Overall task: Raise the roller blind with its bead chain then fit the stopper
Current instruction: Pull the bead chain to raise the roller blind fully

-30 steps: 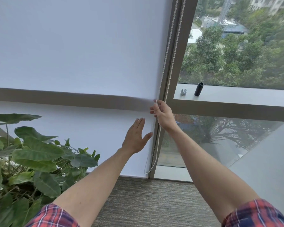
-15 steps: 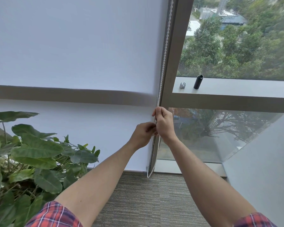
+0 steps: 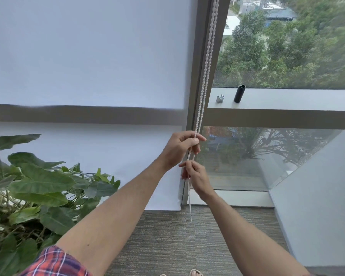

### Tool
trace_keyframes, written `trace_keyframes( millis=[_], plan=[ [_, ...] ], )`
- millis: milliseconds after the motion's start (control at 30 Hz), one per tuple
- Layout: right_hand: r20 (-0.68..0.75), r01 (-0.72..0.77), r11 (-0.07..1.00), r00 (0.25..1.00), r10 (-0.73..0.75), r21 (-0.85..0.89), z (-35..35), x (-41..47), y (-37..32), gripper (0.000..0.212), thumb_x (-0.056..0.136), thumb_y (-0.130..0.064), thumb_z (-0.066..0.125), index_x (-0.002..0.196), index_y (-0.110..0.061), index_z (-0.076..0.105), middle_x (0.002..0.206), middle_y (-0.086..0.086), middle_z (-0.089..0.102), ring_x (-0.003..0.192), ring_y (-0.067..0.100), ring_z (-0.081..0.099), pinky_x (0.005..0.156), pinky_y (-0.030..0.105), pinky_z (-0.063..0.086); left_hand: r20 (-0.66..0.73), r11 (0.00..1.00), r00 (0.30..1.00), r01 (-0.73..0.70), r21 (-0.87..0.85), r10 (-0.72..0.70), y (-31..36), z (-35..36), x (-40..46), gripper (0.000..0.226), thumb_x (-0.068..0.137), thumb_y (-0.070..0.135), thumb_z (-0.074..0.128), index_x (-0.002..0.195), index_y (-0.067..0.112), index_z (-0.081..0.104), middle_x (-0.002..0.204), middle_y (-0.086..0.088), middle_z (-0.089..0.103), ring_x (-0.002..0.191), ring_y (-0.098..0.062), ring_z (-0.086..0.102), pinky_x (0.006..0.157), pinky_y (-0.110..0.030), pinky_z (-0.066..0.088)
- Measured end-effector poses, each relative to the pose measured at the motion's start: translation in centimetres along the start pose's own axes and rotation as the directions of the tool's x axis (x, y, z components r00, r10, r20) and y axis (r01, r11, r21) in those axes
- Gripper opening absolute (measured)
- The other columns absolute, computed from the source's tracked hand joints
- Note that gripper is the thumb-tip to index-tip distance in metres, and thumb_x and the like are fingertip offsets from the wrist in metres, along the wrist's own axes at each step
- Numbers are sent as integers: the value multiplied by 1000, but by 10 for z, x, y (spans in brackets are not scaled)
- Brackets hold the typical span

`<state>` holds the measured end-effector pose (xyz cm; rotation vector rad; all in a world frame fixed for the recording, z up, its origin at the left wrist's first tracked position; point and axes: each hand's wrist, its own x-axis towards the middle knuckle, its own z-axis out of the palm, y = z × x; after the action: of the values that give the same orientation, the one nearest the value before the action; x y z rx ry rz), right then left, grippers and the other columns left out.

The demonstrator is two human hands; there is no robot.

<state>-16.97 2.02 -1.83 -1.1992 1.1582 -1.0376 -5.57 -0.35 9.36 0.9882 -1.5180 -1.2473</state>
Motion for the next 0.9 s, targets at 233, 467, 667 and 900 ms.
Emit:
trace_keyframes(
  millis=[233,467,667,900],
  plan=[
    [-225,88,974,965,-135,-209,-19,25,-35,13,93,-21,61,92,-12,69,86,9,69,77,17,61,76,40,51,-144,999,990,-3,-54,-4,0,-3,-8,27,86,8,42,81,2,68,54,-6,40,49,-15,37,49,-25,34],
    [-361,266,919,859,-362,-290,-15,71,-103,37,95,-36,62,125,-17,51,121,1,53,106,18,55,90,30,46,-201,999,980,4,-39,-12,1,-10,-16,28,84,7,42,77,0,67,52,-6,39,50,-17,36,51,-30,31],
    [-236,403,914,884,-403,-50,-6,77,-125,44,105,-38,37,86,-8,63,56,-3,42,48,11,36,48,27,31,-289,999,957,30,29,-21,-1,-16,-15,29,89,14,44,89,3,71,61,-1,53,59,-11,48,59,-20,40],
    [-210,393,908,884,-417,-146,3,56,-117,49,106,-32,43,62,-10,45,53,-11,38,49,4,33,51,22,29,-430,932,902,122,340,39,-10,-14,-1,26,99,33,55,114,13,61,94,0,60,86,-12,55,78,-22,44]
  ],
)
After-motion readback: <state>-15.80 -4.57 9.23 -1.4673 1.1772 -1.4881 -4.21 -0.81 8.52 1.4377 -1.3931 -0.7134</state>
